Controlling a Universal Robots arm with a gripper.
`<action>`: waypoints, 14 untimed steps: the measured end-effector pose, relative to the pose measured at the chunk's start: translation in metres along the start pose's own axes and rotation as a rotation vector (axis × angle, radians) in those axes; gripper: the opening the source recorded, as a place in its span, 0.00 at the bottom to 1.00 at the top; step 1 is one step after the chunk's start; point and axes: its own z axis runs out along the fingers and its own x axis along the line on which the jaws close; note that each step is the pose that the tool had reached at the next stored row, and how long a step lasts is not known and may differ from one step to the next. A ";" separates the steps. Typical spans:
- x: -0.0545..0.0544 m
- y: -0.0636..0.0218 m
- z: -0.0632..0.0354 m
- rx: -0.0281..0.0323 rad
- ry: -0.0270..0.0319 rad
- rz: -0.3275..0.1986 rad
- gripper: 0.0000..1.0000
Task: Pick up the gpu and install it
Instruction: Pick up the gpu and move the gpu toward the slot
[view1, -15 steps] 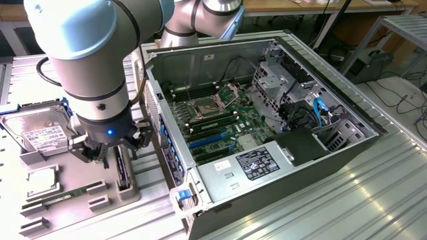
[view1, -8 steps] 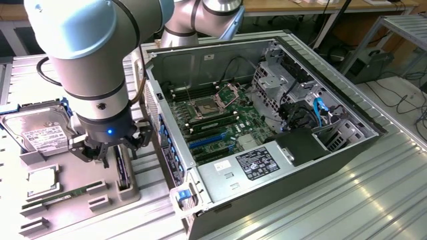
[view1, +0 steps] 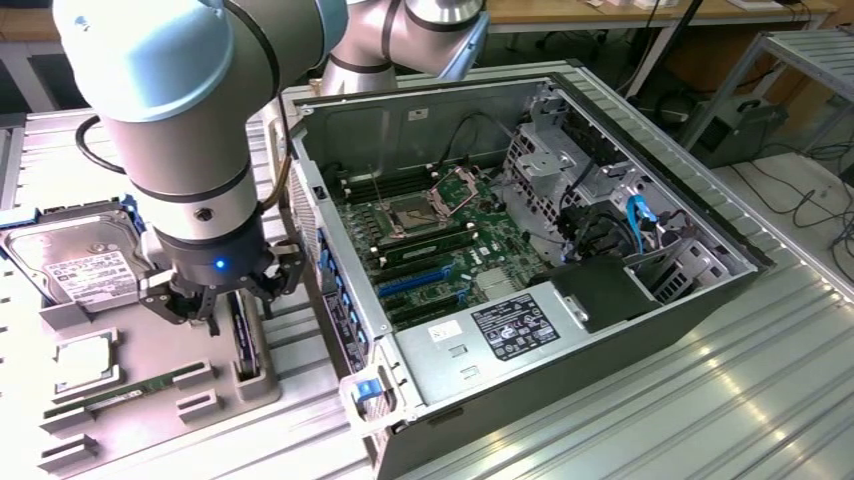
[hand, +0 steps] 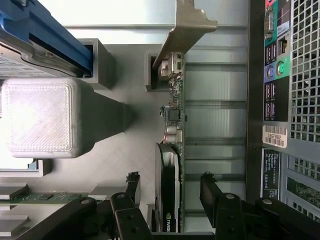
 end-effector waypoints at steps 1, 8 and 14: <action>0.000 0.0000 0.0000 0.0001 0.0000 0.000 0.59; 0.000 0.0000 0.0003 -0.0002 -0.0002 0.000 0.33; 0.000 0.0000 0.0034 -0.0003 0.0018 0.000 0.33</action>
